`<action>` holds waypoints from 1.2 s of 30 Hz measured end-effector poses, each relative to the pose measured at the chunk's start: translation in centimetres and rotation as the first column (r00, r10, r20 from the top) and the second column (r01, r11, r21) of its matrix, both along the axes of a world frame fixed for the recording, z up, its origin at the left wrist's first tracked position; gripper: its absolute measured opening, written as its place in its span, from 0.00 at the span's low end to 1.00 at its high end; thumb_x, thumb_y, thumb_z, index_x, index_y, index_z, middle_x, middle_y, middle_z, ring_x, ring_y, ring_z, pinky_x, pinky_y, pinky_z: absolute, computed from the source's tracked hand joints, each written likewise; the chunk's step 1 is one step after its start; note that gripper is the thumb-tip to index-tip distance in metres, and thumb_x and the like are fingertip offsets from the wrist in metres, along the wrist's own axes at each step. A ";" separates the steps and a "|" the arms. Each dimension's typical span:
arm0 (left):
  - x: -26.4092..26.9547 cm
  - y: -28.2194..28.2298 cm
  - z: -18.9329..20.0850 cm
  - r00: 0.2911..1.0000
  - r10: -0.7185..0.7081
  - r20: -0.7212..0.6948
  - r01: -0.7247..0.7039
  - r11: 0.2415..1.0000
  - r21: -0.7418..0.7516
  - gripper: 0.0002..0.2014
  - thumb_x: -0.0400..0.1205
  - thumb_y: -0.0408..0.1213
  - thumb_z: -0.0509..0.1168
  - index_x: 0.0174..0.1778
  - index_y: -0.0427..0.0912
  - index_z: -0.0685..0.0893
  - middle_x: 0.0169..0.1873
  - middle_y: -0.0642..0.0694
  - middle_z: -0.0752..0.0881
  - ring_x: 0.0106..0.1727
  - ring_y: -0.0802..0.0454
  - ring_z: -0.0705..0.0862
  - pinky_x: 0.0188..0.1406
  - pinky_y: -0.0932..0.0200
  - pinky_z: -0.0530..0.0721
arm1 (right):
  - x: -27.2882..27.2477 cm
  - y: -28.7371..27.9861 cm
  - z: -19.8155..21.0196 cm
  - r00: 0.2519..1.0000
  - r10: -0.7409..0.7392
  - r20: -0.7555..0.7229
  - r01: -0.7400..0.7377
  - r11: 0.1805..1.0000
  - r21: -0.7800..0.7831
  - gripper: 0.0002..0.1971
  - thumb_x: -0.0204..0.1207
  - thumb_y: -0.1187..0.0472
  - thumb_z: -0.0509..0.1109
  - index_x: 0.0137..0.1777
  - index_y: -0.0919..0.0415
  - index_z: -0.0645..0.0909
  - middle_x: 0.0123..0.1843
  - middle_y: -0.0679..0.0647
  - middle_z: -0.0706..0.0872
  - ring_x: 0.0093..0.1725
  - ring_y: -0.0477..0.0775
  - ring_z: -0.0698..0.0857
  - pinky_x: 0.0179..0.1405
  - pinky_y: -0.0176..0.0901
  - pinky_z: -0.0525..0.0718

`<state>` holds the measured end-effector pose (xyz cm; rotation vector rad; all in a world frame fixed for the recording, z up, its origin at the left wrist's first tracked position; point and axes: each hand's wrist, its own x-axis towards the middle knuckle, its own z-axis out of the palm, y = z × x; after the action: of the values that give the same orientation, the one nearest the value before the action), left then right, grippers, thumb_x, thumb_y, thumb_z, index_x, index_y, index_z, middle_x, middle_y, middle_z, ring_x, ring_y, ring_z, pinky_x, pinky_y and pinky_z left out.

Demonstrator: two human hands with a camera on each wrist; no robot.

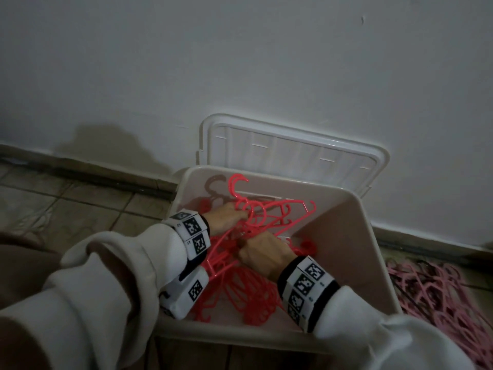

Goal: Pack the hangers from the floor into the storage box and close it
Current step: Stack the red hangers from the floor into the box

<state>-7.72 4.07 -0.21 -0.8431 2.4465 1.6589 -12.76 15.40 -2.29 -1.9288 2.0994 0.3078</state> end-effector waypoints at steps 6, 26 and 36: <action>-0.1 -1.1 -1.5 0.993 0.116 0.019 -0.117 0.993 0.020 0.16 0.88 0.38 0.49 0.34 0.45 0.73 0.23 0.47 0.76 0.12 0.63 0.73 0.23 0.64 0.73 | -1.7 0.0 -1.1 0.990 0.062 0.126 -0.051 0.995 -0.091 0.21 0.80 0.58 0.54 0.71 0.57 0.74 0.74 0.52 0.75 0.66 0.60 0.78 0.60 0.50 0.77; 0.2 -4.6 -2.4 0.929 0.369 0.005 -0.336 0.843 0.420 0.15 0.85 0.32 0.52 0.32 0.37 0.76 0.11 0.50 0.79 0.11 0.59 0.76 0.13 0.70 0.69 | -6.8 1.0 -2.7 0.858 -0.053 0.511 0.375 0.744 -0.553 0.06 0.67 0.65 0.70 0.40 0.58 0.88 0.38 0.44 0.82 0.33 0.32 0.79 0.38 0.23 0.74; 0.1 -5.0 -2.9 0.926 0.369 -0.083 -0.331 0.897 0.293 0.14 0.88 0.39 0.50 0.36 0.44 0.71 0.23 0.46 0.69 0.07 0.64 0.62 0.08 0.73 0.59 | -7.5 -0.5 -9.3 0.834 -0.520 0.184 0.480 0.848 0.224 0.53 0.61 0.43 0.78 0.80 0.56 0.51 0.74 0.59 0.73 0.72 0.59 0.74 0.70 0.50 0.73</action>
<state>-7.62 -0.97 -3.09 -1.2205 2.1577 2.1829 -20.21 14.88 -11.55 -1.1849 2.2307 0.1249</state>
